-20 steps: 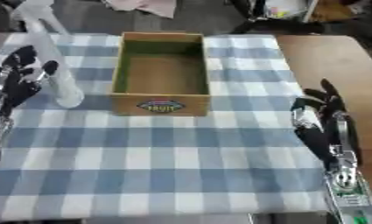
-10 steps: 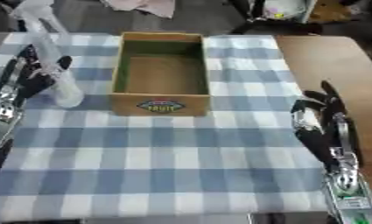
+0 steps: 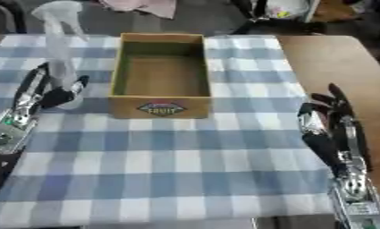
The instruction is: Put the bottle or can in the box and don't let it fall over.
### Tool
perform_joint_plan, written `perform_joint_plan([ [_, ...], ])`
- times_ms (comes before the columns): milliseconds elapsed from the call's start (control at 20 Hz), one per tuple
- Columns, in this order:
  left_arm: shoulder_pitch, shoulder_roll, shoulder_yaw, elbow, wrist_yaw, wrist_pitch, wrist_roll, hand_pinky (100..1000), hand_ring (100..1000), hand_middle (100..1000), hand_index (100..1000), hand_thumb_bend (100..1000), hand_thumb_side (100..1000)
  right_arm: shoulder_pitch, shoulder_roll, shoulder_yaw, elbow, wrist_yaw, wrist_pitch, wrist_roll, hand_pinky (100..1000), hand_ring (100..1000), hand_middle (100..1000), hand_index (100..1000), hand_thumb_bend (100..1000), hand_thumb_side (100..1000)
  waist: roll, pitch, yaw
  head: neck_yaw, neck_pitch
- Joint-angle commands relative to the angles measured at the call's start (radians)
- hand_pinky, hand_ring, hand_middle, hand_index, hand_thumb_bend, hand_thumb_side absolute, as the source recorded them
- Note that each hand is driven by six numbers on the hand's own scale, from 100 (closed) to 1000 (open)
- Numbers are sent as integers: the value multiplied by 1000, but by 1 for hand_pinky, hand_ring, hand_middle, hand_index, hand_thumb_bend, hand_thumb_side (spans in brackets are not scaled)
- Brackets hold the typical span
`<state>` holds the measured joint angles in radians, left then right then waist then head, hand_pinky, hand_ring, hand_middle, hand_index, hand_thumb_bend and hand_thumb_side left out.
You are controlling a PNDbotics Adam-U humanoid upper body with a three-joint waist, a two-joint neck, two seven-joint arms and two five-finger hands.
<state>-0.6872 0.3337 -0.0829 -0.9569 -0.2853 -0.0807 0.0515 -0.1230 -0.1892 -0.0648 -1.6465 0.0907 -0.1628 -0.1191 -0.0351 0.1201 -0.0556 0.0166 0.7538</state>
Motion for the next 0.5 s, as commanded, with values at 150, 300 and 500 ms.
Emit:
perform_joint_plan([
  [150, -20, 6, 8, 5, 22, 3, 35, 853, 697, 300, 470, 100, 150, -7, -11, -2, -8, -6, -2, 1, 981, 776, 784, 1000, 141, 341, 2, -20, -3, 1, -5],
  [300, -19, 3, 16, 6, 55, 8, 78, 816, 515, 100, 269, 100, 270, -7, -10, -2, -8, -6, -2, 1, 981, 776, 784, 1000, 142, 341, 2, -20, -4, 0, -5],
  [500, -18, 7, 23, -23, 130, 13, 134, 808, 487, 100, 222, 100, 347, -7, -10, -3, -7, -6, -2, 0, 982, 777, 784, 1000, 144, 340, 1, -21, -5, 0, -6],
])
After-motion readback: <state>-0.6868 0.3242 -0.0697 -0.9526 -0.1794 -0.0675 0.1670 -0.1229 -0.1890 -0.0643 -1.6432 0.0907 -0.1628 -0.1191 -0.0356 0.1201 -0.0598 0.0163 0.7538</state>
